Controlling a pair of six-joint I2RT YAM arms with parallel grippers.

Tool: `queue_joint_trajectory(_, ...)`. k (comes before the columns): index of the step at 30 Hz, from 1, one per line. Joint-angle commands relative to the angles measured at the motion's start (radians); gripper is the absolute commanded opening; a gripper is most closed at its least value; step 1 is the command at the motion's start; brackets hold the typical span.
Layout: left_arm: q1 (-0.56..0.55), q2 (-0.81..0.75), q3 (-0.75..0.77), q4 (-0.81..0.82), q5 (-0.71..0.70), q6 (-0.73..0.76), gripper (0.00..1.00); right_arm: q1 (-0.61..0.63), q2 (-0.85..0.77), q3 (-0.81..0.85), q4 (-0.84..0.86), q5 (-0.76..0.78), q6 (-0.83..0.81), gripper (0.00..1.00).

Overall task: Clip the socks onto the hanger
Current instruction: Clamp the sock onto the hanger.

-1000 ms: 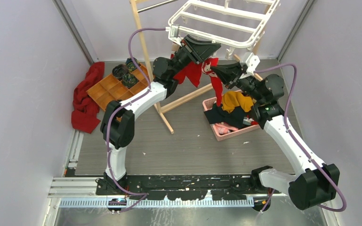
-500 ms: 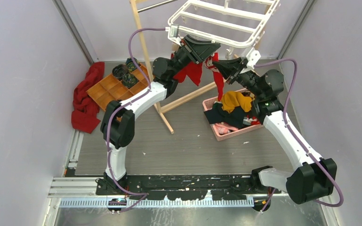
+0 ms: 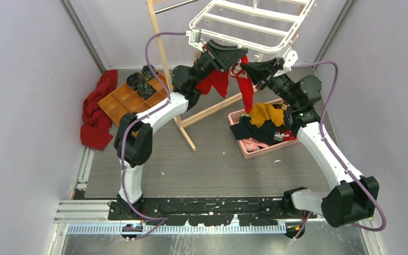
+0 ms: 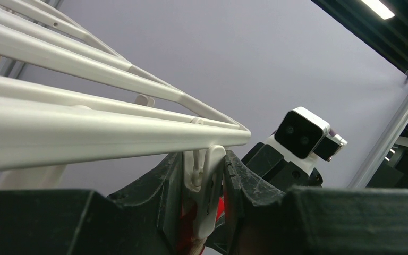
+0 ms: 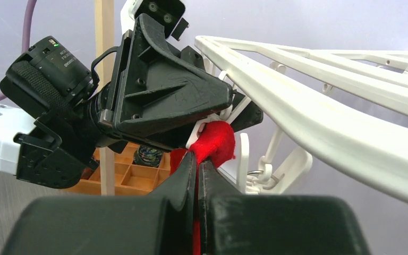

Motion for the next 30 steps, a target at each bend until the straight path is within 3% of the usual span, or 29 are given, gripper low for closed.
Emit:
queue_joint_trajectory(1, 0.021, 0.012, 0.008, 0.042, -0.034, -0.042, 0.00, -0.004, 0.001, 0.037, 0.068, 0.040, 0.037, 0.01)
queue_joint_trajectory(4, 0.021, 0.013, 0.011, 0.041, -0.038, -0.045, 0.00, -0.004, -0.003, 0.028, 0.063, 0.040, 0.035, 0.01)
queue_joint_trajectory(7, 0.021, 0.013, 0.010, 0.041, -0.041, -0.051, 0.19, -0.004, -0.006, 0.023, 0.062, 0.040, 0.032, 0.01)
queue_joint_trajectory(13, 0.020, 0.003, -0.002, 0.041, -0.045, -0.037, 0.44, -0.005, -0.011, 0.016, 0.056, 0.037, 0.031, 0.01)
queue_joint_trajectory(22, 0.020, -0.056, -0.073, 0.018, -0.065, 0.013, 0.69, -0.004, -0.030, -0.006, 0.046, 0.033, 0.039, 0.02)
queue_joint_trajectory(25, 0.021, -0.102, -0.125, -0.018, -0.078, 0.055, 0.79, -0.004, -0.046, -0.023, 0.035, 0.028, 0.043, 0.05)
queue_joint_trajectory(30, 0.022, -0.205, -0.237, -0.112, -0.099, 0.141, 0.86, -0.003, -0.089, -0.062, -0.007, 0.032, 0.042, 0.26)
